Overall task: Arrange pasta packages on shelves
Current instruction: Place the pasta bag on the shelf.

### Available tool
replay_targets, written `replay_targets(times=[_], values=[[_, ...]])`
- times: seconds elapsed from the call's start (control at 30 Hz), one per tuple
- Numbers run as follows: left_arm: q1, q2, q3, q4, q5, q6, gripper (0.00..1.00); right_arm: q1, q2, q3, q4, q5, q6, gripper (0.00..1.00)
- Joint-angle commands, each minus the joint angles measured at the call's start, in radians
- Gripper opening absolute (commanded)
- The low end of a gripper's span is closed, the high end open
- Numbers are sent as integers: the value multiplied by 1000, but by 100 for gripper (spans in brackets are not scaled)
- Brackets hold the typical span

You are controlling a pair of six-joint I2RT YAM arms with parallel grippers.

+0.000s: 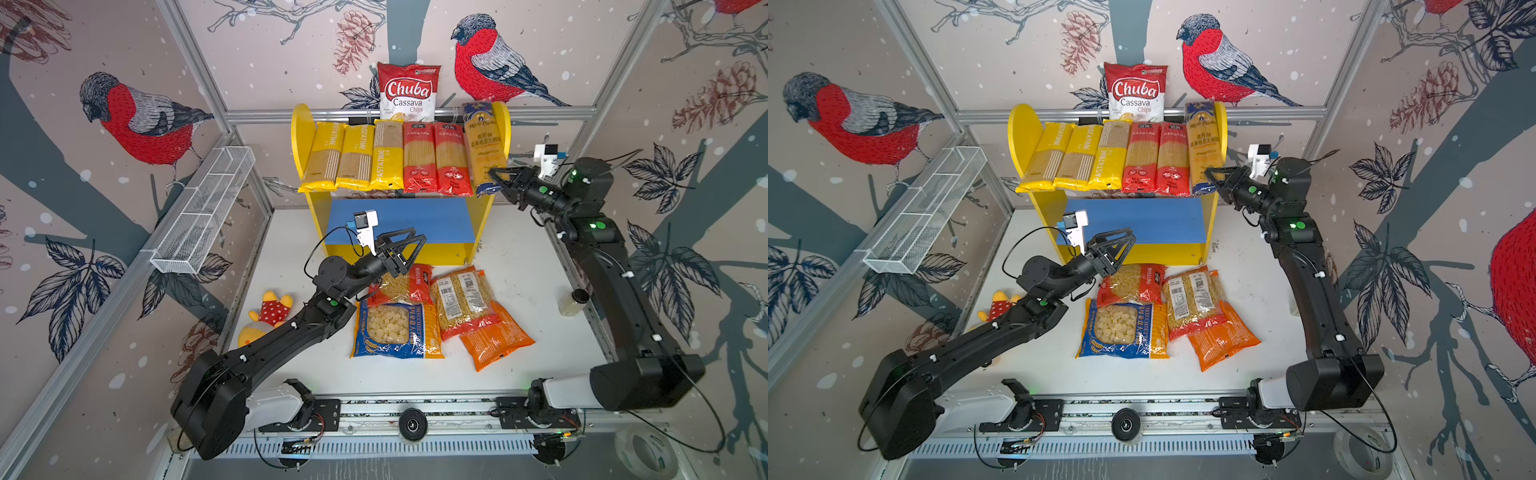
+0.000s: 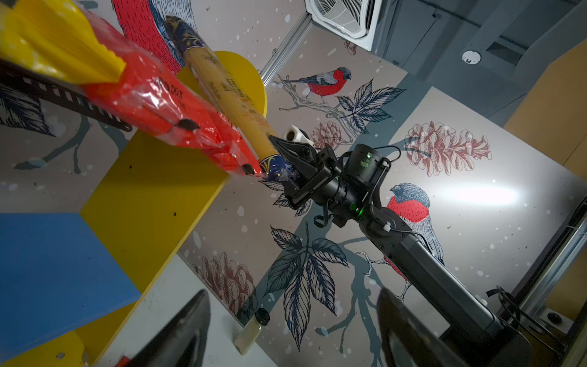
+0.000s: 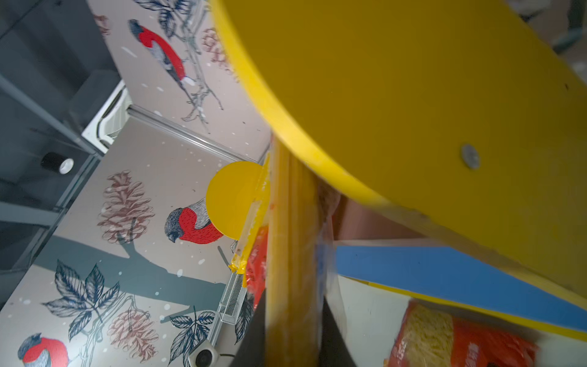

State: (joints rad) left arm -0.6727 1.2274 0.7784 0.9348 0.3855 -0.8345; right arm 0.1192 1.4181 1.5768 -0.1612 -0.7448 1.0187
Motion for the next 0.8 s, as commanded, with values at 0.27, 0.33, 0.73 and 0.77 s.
replay_targets(times=[0.27,0.33,0.73,0.77], values=[[-40,54,-20,83,-11,-21,80,33,64,25,191,46,115,0],[-48,64,-16,87,-12,-22,80,40,81,29,216,71,149,10],[-56,73,-42,98,-16,-27,80,44,-25,-130,202,95,103,60],[-56,76,-43,102,-16,-30,80,48,-45,-150,206,97,101,61]])
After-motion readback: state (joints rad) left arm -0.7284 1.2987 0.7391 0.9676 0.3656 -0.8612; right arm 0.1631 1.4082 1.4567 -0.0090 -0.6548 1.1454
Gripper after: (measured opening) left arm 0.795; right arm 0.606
